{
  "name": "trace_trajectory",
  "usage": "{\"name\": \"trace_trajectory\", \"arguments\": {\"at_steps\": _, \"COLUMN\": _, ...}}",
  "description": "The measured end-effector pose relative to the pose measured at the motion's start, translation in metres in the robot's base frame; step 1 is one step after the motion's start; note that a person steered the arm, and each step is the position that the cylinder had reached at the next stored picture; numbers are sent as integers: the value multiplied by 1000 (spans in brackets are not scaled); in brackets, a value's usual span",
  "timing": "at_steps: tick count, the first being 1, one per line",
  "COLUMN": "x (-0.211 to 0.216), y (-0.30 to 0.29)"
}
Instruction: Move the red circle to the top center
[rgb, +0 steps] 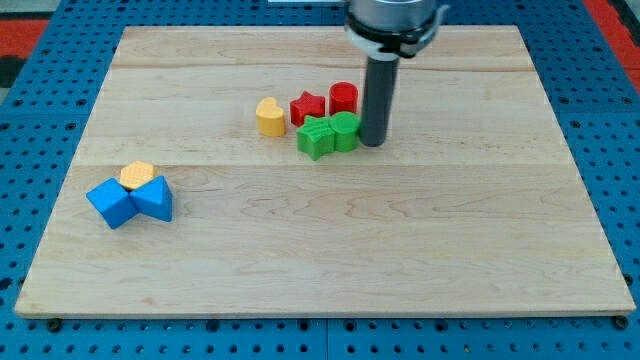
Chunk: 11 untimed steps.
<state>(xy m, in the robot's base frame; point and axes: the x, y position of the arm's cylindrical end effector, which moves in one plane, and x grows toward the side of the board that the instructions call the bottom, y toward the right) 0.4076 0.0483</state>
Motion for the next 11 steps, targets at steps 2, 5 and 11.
{"name": "trace_trajectory", "arguments": {"at_steps": 2, "x": 0, "y": -52}}
{"name": "trace_trajectory", "arguments": {"at_steps": 5, "x": -24, "y": -11}}
{"name": "trace_trajectory", "arguments": {"at_steps": 11, "x": -105, "y": -81}}
